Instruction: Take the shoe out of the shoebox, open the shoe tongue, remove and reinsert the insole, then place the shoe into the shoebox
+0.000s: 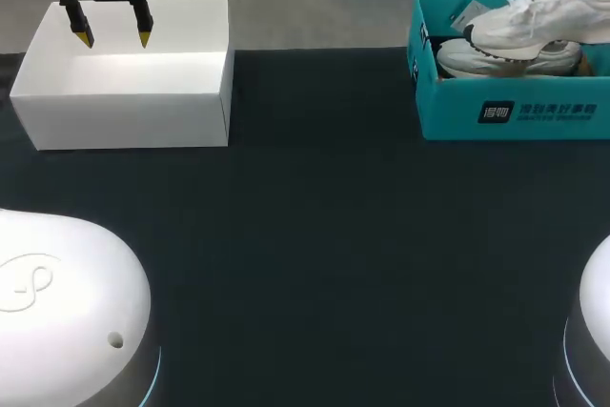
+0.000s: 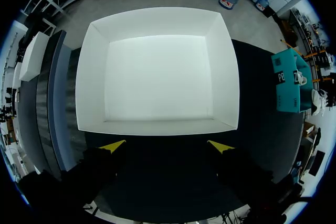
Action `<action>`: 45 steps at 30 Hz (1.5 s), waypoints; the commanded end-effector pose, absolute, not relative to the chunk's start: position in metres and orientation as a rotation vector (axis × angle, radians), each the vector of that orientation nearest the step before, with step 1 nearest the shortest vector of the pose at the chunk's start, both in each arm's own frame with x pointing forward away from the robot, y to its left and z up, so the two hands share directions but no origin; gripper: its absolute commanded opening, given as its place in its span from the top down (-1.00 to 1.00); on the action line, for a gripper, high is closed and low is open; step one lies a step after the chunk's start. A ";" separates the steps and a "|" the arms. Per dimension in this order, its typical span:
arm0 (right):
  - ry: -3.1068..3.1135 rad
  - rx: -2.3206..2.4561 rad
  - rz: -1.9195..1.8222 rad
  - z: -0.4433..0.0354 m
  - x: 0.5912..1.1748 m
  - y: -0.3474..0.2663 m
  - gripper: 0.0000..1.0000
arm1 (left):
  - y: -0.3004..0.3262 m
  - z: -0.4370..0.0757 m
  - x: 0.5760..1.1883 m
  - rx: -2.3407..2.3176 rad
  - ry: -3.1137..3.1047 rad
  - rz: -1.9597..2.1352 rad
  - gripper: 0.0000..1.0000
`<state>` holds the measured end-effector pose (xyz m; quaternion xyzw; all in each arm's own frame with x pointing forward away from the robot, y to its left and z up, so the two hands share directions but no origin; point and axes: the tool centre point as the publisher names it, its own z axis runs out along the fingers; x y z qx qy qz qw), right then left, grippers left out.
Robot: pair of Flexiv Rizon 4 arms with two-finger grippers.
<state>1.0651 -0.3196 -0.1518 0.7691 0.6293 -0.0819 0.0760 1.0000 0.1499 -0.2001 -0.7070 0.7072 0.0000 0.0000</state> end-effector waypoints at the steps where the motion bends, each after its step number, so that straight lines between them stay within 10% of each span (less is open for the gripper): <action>1: 1.857 2.285 -0.237 -0.154 1.041 -0.299 1.00 | 0.150 -0.200 1.000 -2.221 2.222 0.000 -1.00; 45: 1.884 2.162 -0.194 -0.183 0.864 -0.076 1.00 | 0.150 -0.200 1.000 -2.221 2.222 0.000 -1.00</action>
